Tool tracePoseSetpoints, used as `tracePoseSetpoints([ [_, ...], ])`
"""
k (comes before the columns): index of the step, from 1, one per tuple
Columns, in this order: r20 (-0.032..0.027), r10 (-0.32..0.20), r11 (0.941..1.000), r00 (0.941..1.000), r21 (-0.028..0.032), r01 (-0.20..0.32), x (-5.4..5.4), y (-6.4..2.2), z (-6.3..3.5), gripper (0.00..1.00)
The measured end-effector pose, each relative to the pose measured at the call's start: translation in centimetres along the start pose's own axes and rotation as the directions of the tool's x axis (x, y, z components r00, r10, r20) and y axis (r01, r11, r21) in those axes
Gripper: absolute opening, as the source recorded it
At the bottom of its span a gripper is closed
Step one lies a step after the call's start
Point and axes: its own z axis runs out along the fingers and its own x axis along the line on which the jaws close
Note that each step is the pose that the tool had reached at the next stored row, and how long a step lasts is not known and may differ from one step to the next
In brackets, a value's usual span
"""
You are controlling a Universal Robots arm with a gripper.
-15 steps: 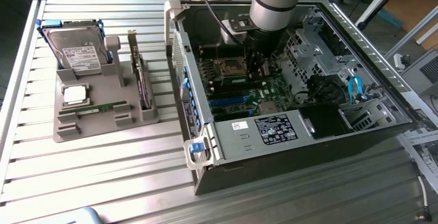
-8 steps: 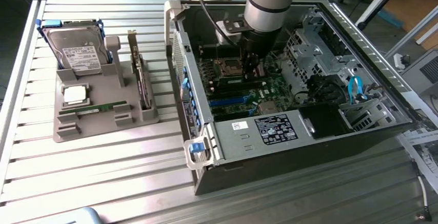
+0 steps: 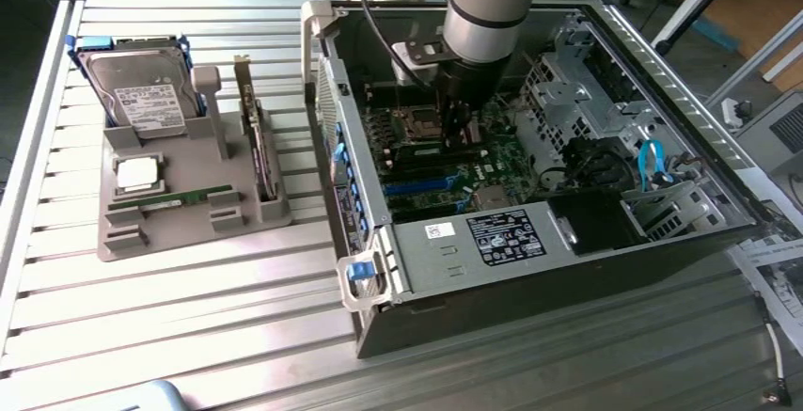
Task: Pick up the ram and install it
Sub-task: 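Insert the ram into the slot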
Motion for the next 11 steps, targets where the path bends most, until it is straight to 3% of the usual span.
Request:
tracePoseSetpoints([
  [11,-0.0011,0.012,0.9999,0.9999,0.0002,-0.012,-0.03,0.02,0.33,0.14],
])
